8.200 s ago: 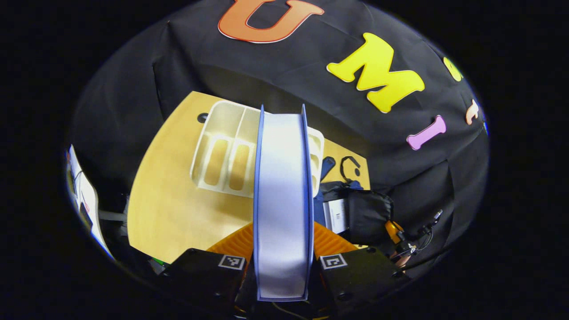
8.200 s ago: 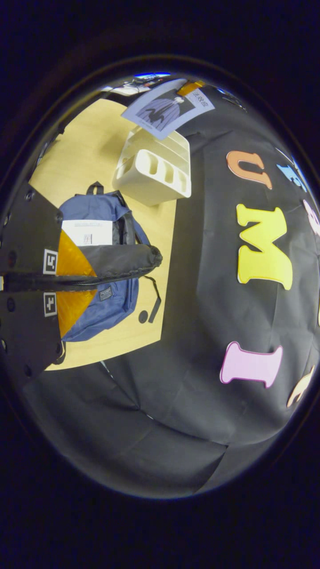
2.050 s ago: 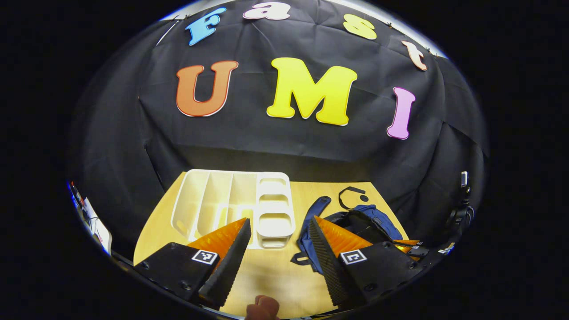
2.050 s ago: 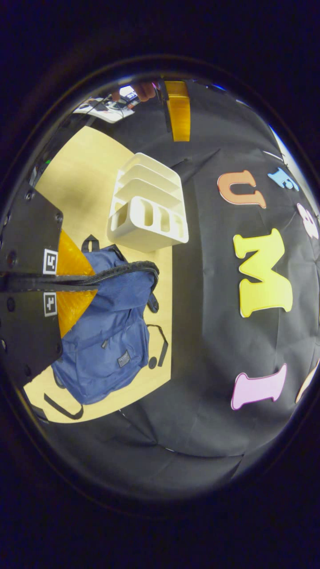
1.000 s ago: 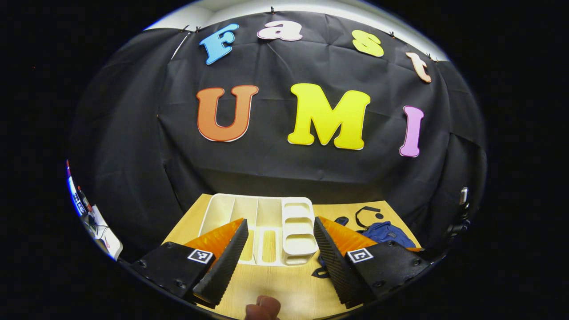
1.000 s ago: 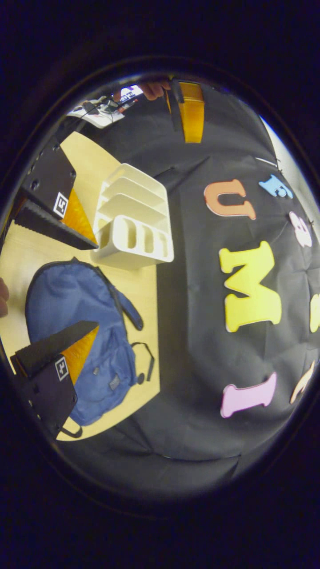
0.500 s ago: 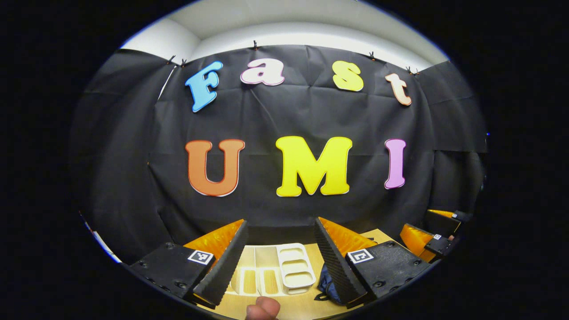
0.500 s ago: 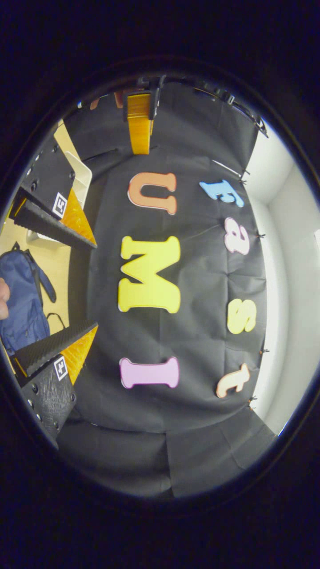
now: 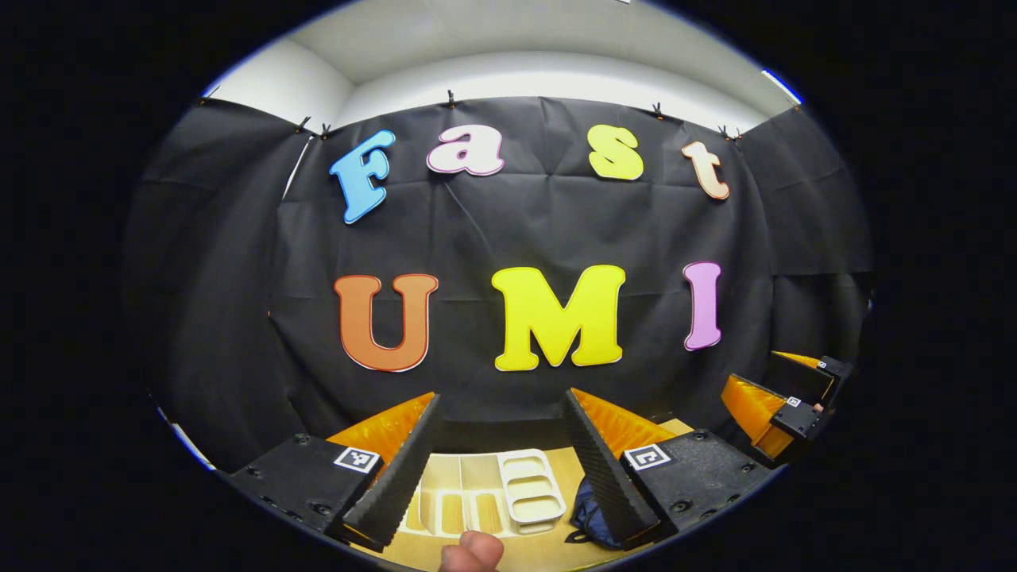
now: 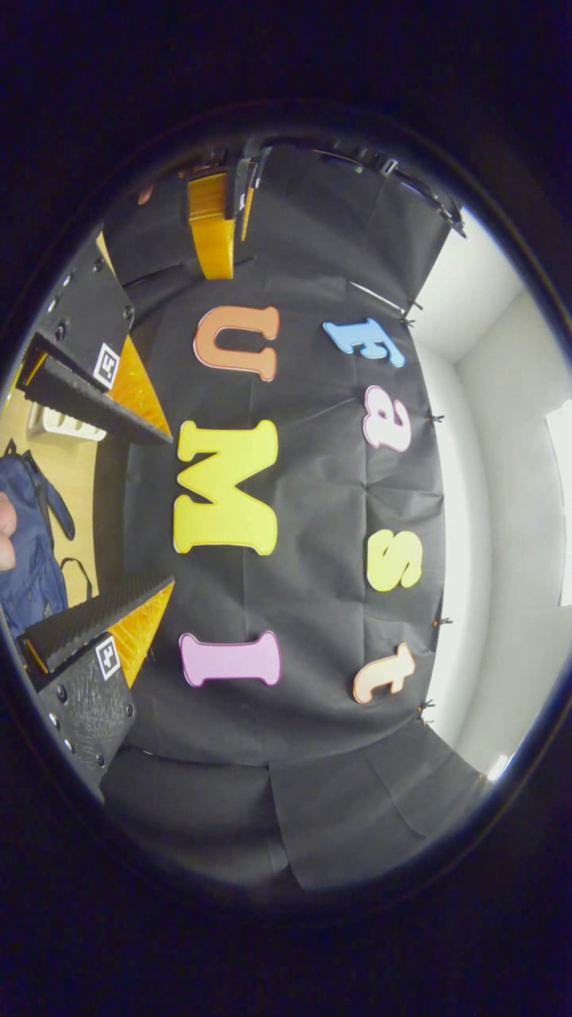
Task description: Open the schoolbag, grab two books from the bookshelf and put them into the schoolbag.
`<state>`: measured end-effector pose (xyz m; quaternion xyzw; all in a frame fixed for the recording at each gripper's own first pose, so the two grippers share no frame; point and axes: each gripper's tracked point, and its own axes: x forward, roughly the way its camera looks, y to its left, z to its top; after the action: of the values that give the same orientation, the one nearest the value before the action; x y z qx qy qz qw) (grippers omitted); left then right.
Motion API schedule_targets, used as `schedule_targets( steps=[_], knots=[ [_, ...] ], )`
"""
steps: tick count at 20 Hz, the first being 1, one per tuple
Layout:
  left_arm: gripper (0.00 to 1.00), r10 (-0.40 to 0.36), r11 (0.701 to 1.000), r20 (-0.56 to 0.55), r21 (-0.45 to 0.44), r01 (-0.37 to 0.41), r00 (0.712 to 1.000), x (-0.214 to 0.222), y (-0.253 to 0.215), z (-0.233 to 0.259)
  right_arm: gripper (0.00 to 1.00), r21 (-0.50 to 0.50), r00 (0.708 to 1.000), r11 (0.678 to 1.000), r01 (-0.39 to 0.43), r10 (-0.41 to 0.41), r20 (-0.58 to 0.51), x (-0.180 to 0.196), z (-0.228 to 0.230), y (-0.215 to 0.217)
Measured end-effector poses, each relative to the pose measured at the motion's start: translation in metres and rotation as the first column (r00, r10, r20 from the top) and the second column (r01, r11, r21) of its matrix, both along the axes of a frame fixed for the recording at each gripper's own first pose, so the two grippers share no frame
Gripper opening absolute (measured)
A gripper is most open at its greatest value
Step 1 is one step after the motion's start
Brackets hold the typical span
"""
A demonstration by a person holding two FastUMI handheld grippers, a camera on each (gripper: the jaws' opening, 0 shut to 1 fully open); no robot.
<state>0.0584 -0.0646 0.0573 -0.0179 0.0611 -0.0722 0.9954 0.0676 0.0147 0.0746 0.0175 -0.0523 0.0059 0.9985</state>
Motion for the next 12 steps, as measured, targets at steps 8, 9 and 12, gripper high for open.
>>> schedule_targets(
  steps=[8,9,12],
  knots=[
    [0.96,0.030,0.998,0.005,-0.060,-0.030,1.000,-0.003,0.011,-0.006,0.96,0.049,1.000,0.999,0.012,-0.011,-0.019,0.001,0.000,0.001],
    [0.96,0.032,0.998,0.000,-0.061,-0.031,1.000,-0.004,0.013,-0.008,0.93,0.046,1.000,0.999,0.007,-0.006,-0.020,0.001,-0.001,0.004],
    [0.96,0.049,0.997,-0.007,-0.058,-0.049,0.999,-0.007,0.021,-0.012,0.93,0.020,0.999,1.000,-0.012,0.013,-0.031,0.000,-0.004,0.011]
  ],
)
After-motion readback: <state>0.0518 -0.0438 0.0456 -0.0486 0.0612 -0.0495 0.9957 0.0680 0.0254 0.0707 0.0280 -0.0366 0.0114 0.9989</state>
